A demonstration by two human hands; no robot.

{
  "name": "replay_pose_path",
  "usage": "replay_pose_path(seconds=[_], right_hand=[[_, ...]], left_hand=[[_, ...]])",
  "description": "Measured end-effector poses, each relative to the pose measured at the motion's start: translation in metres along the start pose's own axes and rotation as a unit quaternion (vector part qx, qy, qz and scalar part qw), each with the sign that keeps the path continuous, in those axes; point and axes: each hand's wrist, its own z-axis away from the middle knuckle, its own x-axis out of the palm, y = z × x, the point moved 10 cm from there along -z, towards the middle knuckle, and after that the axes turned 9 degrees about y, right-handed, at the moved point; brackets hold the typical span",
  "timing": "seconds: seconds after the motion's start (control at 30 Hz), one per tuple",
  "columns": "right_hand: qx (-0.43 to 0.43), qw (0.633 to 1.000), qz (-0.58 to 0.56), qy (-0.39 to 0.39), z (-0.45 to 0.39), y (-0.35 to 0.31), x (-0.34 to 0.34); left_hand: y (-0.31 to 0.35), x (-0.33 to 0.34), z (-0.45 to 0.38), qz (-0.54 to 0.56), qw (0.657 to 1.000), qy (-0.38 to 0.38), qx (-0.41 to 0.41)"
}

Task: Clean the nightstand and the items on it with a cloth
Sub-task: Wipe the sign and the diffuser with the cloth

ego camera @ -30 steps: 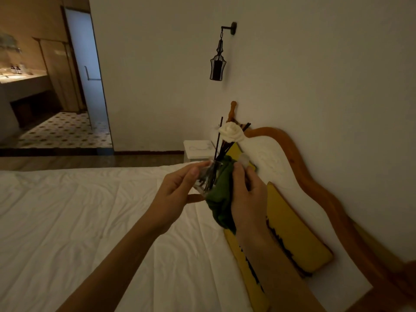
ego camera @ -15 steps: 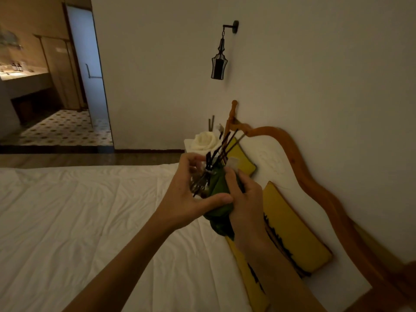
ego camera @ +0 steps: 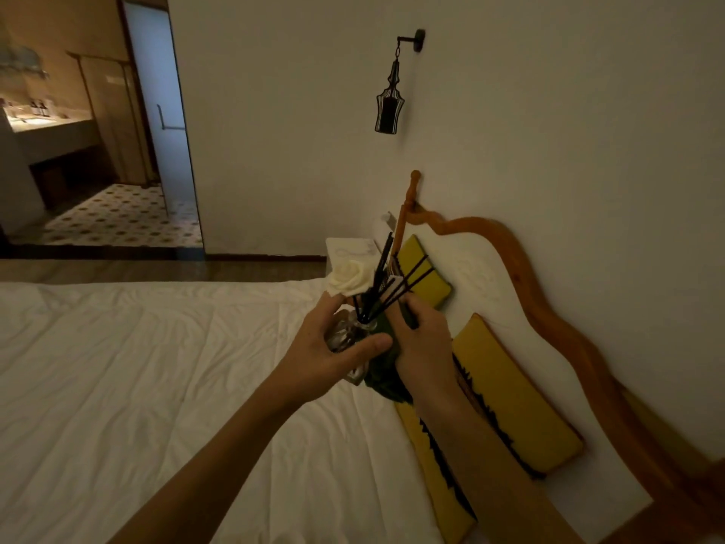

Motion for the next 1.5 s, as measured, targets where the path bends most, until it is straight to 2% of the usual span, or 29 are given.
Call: replay_pose_path(seconds=[0.17, 0.27, 0.43, 0.6, 0.73, 0.9, 1.17, 1.5], right_hand=[[0.053, 0.998, 0.004, 0.031, 0.002, 0.035, 0.006], [0.082, 0.997, 0.004, 0.016, 0.006, 0.055, 0.02], [0.123, 0.992, 0.005, -0.018, 0.02, 0.082, 0.051], [0.149, 0.988, -0.002, -0.038, 0.026, 0.1, 0.08], [0.157, 0.986, -0.014, -0.049, 0.027, 0.109, 0.098], [0.184, 0.98, -0.018, -0.075, 0.03, 0.123, 0.121], [0.178, 0.977, 0.0, -0.114, 0.041, 0.135, 0.153], [0.223, 0.964, 0.028, -0.145, 0.07, 0.169, 0.182]], left_hand=[[-0.025, -0.033, 0.006, -0.047, 0.997, 0.056, -0.022], [-0.045, -0.053, 0.01, -0.035, 0.994, 0.076, -0.067], [-0.077, -0.08, 0.023, 0.053, 0.984, 0.094, -0.141], [-0.101, -0.104, 0.033, 0.032, 0.975, 0.106, -0.191], [-0.104, -0.122, 0.037, 0.003, 0.973, 0.094, -0.209], [-0.109, -0.153, 0.04, -0.058, 0.96, 0.13, -0.241], [-0.126, -0.184, 0.05, -0.148, 0.948, 0.153, -0.238], [-0.169, -0.223, 0.08, -0.146, 0.922, 0.225, -0.277]])
